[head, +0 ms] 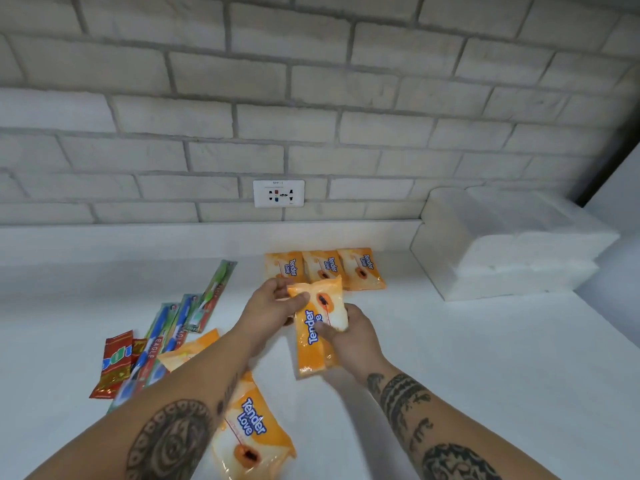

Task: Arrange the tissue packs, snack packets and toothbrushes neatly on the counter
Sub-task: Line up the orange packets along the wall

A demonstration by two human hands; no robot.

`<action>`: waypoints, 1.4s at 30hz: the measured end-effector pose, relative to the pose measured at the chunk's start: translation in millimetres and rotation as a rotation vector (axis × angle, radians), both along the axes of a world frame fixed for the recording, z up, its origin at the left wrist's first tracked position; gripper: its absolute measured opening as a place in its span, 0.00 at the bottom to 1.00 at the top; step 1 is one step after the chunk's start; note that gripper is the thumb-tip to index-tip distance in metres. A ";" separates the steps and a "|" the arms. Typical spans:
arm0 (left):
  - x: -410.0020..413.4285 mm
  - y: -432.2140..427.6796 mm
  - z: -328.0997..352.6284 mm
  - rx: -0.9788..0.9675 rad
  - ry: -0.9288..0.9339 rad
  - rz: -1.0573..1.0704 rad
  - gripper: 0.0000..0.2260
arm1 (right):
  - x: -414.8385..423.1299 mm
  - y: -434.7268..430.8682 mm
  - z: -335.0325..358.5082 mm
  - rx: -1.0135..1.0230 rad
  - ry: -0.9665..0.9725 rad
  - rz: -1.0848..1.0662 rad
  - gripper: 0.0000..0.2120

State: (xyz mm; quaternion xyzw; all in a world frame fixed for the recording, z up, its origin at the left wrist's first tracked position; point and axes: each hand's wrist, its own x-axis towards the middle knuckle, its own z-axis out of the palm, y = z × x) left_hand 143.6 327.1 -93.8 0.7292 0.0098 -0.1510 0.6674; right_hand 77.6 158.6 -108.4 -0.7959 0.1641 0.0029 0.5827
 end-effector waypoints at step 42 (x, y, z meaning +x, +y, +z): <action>110.0 -126.9 -37.0 1.037 -0.320 -0.161 0.21 | 157.4 -143.5 -14.1 0.022 0.027 -0.217 0.14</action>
